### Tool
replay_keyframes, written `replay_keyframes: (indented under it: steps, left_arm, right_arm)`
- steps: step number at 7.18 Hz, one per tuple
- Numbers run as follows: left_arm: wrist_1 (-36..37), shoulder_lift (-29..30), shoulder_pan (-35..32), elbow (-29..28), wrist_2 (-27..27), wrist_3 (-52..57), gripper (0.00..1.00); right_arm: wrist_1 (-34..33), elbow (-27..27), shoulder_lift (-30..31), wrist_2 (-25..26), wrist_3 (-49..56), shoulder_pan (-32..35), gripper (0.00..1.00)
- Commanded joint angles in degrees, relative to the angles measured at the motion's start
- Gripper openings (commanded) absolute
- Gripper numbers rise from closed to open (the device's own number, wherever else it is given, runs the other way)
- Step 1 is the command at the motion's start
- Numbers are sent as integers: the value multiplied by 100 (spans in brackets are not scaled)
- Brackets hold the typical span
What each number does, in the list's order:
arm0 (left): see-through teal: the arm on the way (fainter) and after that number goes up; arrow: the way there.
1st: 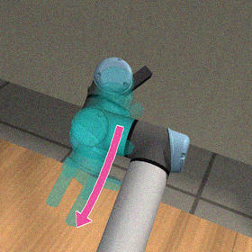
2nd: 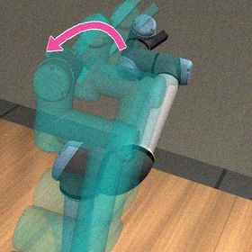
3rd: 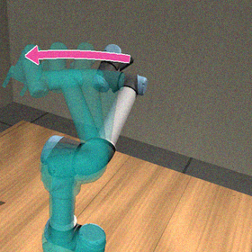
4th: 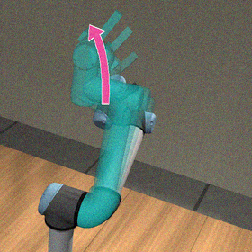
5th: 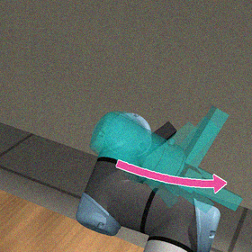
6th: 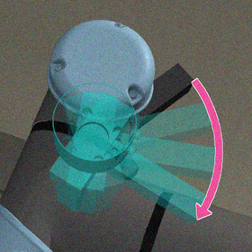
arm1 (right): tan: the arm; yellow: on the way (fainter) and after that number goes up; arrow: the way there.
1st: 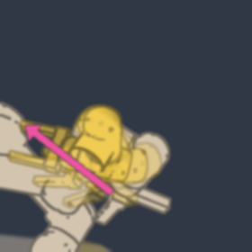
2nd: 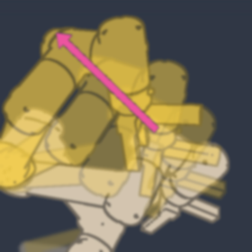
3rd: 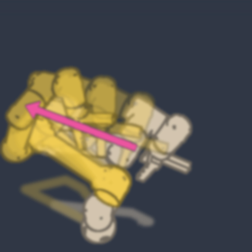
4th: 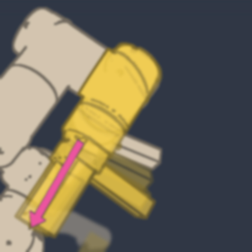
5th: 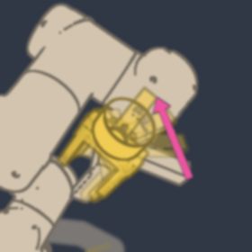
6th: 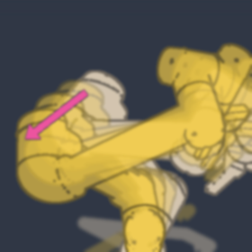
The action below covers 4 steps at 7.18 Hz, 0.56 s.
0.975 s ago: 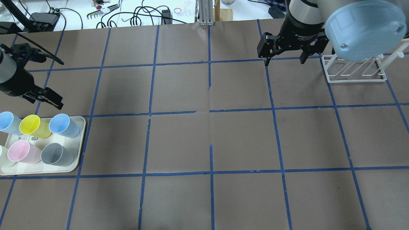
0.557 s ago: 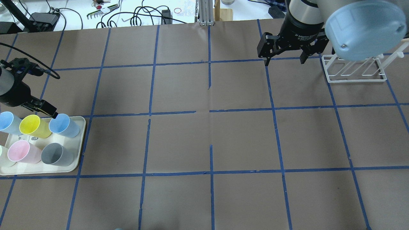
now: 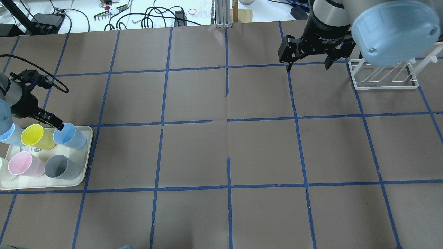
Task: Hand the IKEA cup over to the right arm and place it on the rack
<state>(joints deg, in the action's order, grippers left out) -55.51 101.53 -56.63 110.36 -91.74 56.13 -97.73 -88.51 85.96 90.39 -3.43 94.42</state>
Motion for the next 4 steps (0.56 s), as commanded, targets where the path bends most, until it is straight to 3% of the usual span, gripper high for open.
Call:
replay_keyframes:
  steps: [1,4]
  left_arm:
    - [101,209,3,3,7,21,78]
    - [93,402,3,-6,-2,126,77]
  right_arm:
    - [-9,0,0,-4,0,15,100]
    - [0,0,0,-4,0,7,100]
